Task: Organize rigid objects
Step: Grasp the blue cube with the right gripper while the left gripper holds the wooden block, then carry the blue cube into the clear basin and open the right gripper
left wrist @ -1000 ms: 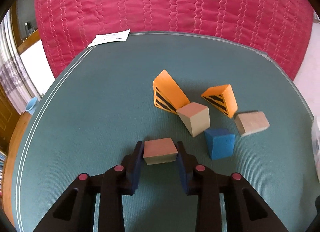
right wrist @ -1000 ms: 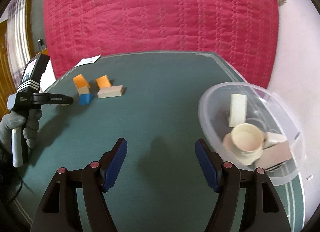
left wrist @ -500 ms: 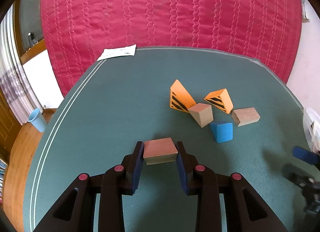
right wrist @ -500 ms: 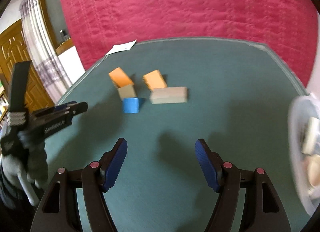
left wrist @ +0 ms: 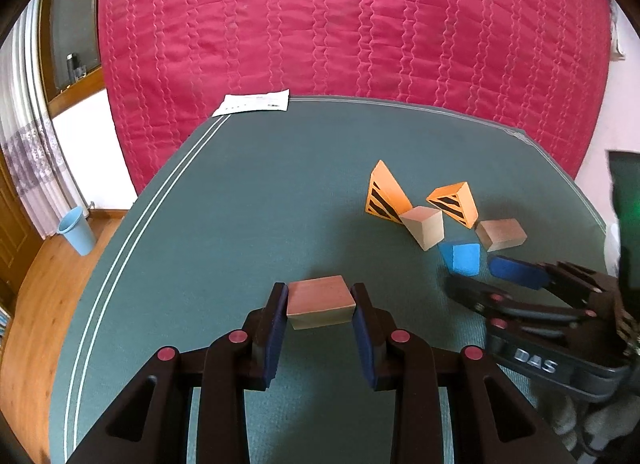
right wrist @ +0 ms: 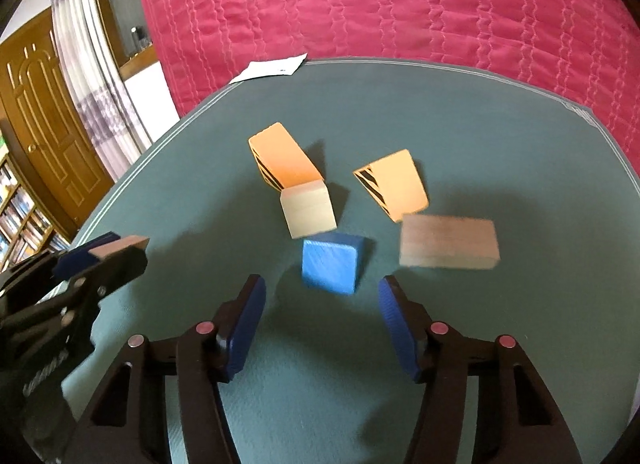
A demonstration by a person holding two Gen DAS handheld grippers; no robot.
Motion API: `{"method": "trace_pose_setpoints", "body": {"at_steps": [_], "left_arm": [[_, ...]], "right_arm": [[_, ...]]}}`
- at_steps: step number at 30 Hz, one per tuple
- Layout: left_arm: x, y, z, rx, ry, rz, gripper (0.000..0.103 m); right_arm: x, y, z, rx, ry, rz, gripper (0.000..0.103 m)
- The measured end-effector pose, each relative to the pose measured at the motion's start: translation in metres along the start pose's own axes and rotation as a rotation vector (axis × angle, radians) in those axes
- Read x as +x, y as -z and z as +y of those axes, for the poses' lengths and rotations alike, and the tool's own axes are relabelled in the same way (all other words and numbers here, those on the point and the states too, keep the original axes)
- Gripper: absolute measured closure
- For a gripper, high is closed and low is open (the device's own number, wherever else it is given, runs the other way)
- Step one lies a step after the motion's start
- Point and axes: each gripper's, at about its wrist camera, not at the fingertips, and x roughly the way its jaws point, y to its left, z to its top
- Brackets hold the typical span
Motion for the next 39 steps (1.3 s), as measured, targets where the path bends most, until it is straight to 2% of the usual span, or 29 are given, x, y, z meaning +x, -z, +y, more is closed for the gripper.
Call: {"method": "trace_pose_setpoints", "body": {"at_steps": [4,10,11,24,39], "left_arm": [[0.000,0.000,0.001,-0.001,0.003,0.003,0.070],[0.001,0.002,0.001,0.001,0.001,0.010,0.070],[0.001,0.002,0.000,0.002,0.001,0.011,0.070],[0.002,0.007,-0.006,0.019,-0.002,0.018,0.070],[0.000,0.013,-0.024,0.061,0.021,0.031,0.070]], "right_arm": [[0.009,-0.008,0.007,-0.024,0.029,-0.005,0.048],[0.010,-0.010,0.007,-0.024,0.057,-0.009,0.070],[0.009,-0.010,0.004,-0.020,0.056,-0.009,0.071],[-0.036,0.031,-0.021,0.001,0.049,-0.027,0.071],[-0.088,0.063,-0.059,0.105,0.040,-0.068,0.071]]}}
